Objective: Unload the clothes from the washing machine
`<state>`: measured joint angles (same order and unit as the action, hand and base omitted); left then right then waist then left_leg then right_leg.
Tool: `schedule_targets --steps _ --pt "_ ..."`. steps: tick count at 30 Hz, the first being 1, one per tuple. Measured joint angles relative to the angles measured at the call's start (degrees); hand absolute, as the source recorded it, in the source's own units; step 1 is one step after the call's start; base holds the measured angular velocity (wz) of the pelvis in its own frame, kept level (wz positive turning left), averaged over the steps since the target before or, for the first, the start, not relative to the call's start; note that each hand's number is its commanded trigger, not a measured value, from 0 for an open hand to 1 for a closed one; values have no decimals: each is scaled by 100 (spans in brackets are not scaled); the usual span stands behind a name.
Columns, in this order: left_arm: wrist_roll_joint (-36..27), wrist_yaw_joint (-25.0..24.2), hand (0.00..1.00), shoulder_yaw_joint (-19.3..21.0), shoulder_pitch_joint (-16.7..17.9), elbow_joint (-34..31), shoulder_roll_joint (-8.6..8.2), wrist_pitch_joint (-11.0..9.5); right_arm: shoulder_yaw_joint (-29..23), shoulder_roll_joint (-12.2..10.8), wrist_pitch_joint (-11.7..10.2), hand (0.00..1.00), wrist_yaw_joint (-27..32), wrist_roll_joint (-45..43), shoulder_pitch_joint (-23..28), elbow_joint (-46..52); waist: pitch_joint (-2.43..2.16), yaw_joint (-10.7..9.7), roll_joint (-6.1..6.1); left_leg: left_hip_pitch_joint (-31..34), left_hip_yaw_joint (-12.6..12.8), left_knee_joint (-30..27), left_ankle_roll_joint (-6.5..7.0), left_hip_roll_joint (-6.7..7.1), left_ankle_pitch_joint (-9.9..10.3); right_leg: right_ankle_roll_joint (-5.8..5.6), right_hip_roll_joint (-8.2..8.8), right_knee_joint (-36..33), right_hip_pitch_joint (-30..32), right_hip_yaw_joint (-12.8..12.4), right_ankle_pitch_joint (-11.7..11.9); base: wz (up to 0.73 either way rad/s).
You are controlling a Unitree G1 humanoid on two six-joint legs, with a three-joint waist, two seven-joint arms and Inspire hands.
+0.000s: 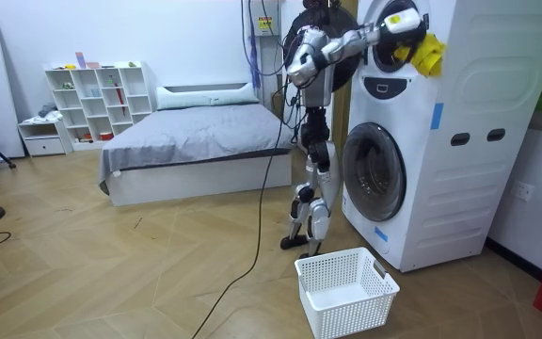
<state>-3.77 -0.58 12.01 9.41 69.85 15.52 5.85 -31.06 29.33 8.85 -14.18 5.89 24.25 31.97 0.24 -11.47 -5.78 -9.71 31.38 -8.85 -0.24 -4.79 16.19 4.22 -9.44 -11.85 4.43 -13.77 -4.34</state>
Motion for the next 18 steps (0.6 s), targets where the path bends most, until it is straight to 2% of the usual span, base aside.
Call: schedule_targets --steps 2,4,6,9,11,13,14,16,17,18 --pt "-55 0 0 -114 -212 149 34 -7 71 -81 3 100 -59 106 10 -80 37 -86 52 9 212 0 -46 -27 30 9 -55 -23 95 -48 53 -72" --pt "-70 6 0 -236 -343 188 119 -42 117 -195 25 100 -220 310 10 -234 34 -148 37 25 483 0 -97 -56 65 42 -114 -102 227 -52 87 -65" --pt "-137 7 0 -439 -384 210 124 -81 146 -196 59 100 -281 503 -15 -433 46 -245 68 34 595 -13 -119 -76 77 51 -164 -101 256 -170 111 -37" --pt "-242 -11 0 -842 -440 181 120 -60 467 -241 132 100 -367 509 -61 -961 42 -241 103 44 759 -138 -178 -160 157 69 -262 -80 276 -344 153 -33" --pt "-318 -15 0 -988 -467 217 114 -25 712 -342 177 100 -456 549 -37 -1241 33 -231 147 108 794 -197 -186 -180 170 75 -278 -82 332 -356 160 -19" --pt "-465 -29 0 -1316 -489 208 70 14 1102 -539 187 100 -580 517 -60 -1720 -24 -217 322 229 792 -292 -175 -200 185 77 -265 -77 418 -339 173 -2" --pt "-483 -37 0 -1385 -490 207 50 14 1202 -571 190 100 -622 519 -69 -1869 -37 -230 381 236 793 -313 -174 -202 185 77 -264 -78 423 -341 173 -7" --pt "-602 -78 0 -1569 -518 207 -18 9 1442 -797 174 100 -728 531 -203 -2516 -17 -195 641 222 764 -325 -174 -198 185 77 -259 -79 406 -318 173 -8" --pt "-690 -80 0 -1632 -520 206 -29 8 1488 -856 168 100 -728 531 -297 -2750 -11 -205 710 224 757 -323 -174 -191 184 77 -252 -79 411 -304 173 -5" --pt "-827 -84 0 -1743 -538 203 -61 2 1562 -945 169 100 -702 524 -452 -3161 -8 -217 851 238 754 -304 -173 -170 183 69 -242 -83 445 -301 167 -6"
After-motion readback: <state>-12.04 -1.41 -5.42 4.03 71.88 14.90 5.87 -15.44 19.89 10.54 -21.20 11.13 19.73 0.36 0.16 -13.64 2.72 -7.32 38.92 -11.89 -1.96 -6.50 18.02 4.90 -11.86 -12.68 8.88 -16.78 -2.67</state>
